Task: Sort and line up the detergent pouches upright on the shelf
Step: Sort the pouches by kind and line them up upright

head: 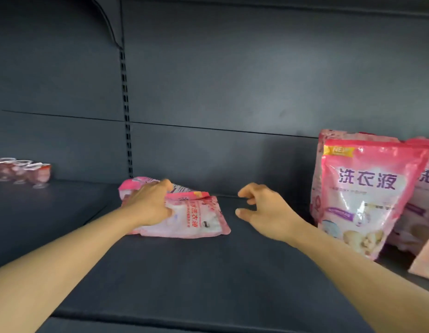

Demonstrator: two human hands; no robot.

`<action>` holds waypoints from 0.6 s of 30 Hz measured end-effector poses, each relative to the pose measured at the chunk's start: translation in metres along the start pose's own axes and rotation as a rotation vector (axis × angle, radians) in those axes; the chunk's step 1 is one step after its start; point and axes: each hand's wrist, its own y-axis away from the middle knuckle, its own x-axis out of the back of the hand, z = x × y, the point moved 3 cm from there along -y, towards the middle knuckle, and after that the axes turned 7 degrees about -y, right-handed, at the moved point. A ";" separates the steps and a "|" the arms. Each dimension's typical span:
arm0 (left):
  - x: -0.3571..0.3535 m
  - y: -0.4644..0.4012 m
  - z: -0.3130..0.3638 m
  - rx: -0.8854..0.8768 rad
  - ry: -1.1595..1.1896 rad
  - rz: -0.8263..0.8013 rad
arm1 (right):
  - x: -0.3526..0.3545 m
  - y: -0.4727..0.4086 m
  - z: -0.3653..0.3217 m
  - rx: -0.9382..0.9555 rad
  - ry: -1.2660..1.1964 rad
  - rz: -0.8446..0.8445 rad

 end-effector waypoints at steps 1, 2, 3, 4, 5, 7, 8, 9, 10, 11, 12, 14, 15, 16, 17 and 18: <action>-0.001 0.000 -0.006 -0.003 -0.005 0.004 | -0.012 -0.010 0.001 -0.030 -0.008 -0.030; -0.003 0.000 -0.008 -0.023 -0.002 0.014 | -0.022 -0.021 0.001 -0.048 -0.017 -0.050; -0.004 -0.001 -0.010 -0.047 0.001 0.026 | -0.031 -0.031 0.000 -0.056 -0.039 -0.056; -0.005 -0.002 -0.010 -0.068 0.000 0.035 | -0.039 -0.041 -0.001 -0.066 -0.075 -0.051; -0.006 -0.002 -0.010 -0.082 -0.005 0.043 | -0.045 -0.050 -0.004 -0.078 -0.116 -0.042; -0.007 -0.004 -0.010 -0.103 -0.022 0.056 | -0.057 -0.068 -0.007 -0.079 -0.154 -0.030; -0.007 -0.005 -0.011 -0.109 -0.029 0.059 | -0.062 -0.076 -0.008 -0.070 -0.153 -0.029; -0.006 -0.006 -0.012 -0.112 -0.029 0.061 | -0.066 -0.083 -0.010 -0.058 -0.157 -0.023; -0.006 -0.006 -0.013 -0.113 -0.023 0.064 | -0.069 -0.088 -0.011 -0.056 -0.170 -0.011; -0.005 -0.005 -0.013 -0.115 -0.011 0.073 | -0.072 -0.092 -0.013 -0.061 -0.198 0.008; -0.004 -0.005 -0.014 -0.117 0.003 0.085 | -0.073 -0.096 -0.013 -0.067 -0.234 0.038; -0.003 -0.002 -0.013 -0.119 0.047 0.138 | -0.070 -0.104 -0.016 -0.059 -0.298 0.124; -0.001 0.000 -0.012 -0.123 0.062 0.187 | -0.066 -0.107 -0.019 -0.042 -0.318 0.177; 0.001 0.003 -0.011 -0.133 0.063 0.242 | -0.060 -0.110 -0.022 -0.023 -0.332 0.228; 0.002 0.005 -0.009 -0.154 0.057 0.291 | -0.054 -0.113 -0.024 -0.003 -0.341 0.275; 0.003 0.008 -0.007 -0.183 0.057 0.315 | -0.046 -0.115 -0.027 0.012 -0.339 0.314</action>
